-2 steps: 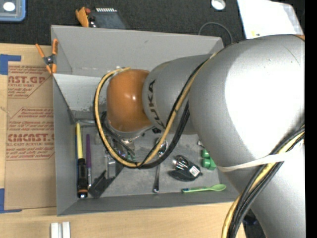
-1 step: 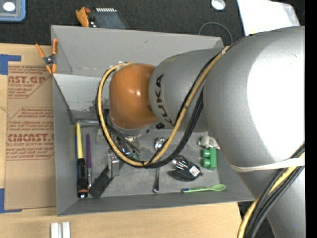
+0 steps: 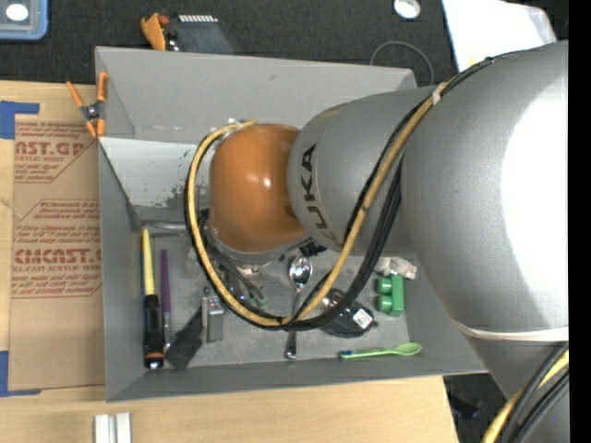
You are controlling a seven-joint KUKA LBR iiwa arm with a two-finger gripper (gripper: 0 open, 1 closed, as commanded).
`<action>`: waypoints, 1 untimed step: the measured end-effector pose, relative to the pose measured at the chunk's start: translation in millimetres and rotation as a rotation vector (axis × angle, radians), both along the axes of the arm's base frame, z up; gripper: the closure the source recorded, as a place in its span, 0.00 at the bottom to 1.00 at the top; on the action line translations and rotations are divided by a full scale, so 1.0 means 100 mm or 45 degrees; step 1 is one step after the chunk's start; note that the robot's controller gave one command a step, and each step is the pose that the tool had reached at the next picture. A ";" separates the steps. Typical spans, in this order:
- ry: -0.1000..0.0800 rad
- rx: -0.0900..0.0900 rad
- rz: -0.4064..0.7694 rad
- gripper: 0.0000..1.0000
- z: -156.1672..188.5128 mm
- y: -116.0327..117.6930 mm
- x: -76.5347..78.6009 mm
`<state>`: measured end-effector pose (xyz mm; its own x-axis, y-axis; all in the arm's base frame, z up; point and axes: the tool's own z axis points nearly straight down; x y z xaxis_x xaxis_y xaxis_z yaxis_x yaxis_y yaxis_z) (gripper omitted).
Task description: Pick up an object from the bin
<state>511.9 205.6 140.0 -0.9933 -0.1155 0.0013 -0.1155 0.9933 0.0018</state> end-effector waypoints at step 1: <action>-0.002 -0.002 0.185 0.00 0.64 -0.02 -0.01</action>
Offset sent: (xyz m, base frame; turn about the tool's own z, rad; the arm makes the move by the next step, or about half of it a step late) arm 0.0045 0.0349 -0.0700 -0.0005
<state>510.5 203.7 204.0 -0.9661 -0.2581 -0.0001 -0.2581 0.9661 0.0002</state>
